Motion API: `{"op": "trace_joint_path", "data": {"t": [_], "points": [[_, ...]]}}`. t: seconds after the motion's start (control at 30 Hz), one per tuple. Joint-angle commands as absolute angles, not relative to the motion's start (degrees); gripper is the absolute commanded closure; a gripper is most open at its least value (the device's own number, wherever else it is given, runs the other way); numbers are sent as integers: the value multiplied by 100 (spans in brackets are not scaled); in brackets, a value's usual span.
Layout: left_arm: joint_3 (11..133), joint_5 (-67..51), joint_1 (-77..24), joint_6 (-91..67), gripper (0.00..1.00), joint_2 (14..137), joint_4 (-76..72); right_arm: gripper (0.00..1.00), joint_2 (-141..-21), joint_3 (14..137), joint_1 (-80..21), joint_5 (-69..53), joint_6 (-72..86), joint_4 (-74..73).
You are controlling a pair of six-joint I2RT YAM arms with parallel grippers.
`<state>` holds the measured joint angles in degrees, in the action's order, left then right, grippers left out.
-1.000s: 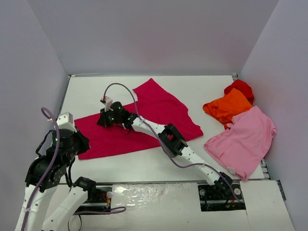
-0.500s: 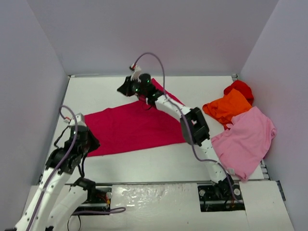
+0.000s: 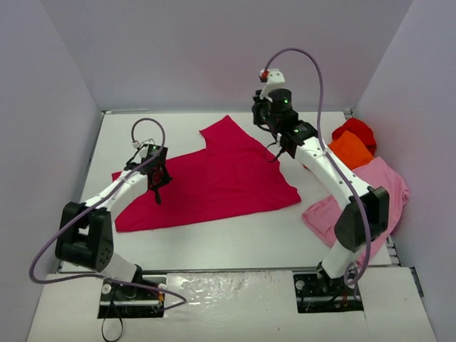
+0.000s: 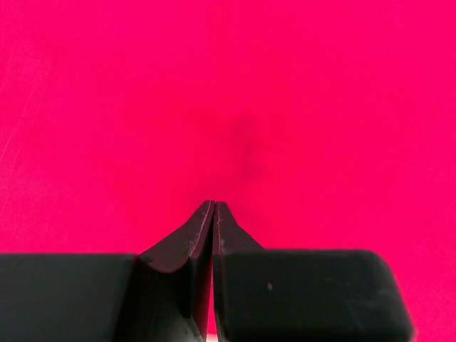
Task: Fold and stack the t-shirts
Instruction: Grap the side of the flattened tshirt furthest away from the robot with both arms
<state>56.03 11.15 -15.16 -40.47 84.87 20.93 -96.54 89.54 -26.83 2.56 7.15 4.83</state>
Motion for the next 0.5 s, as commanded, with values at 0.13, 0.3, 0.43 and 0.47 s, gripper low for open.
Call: {"op": "trace_joint_path", "data": {"t": [0.13,0.3,0.43,0.47], "points": [[7062,1513,-1105,-3742,100,9592,1267,100,-9580,8432,-2212,567,781,43],[7272,1361,-892,-3950,100,10141,1290,100,-9484,8219,-2206,513,823,26],[6892,929,-638,-4395,100,10335,1093,100,-9405,8105,-2214,570,809,26],[6744,828,-599,-4475,100,10321,989,100,-9404,8099,-2210,576,818,26]]}}
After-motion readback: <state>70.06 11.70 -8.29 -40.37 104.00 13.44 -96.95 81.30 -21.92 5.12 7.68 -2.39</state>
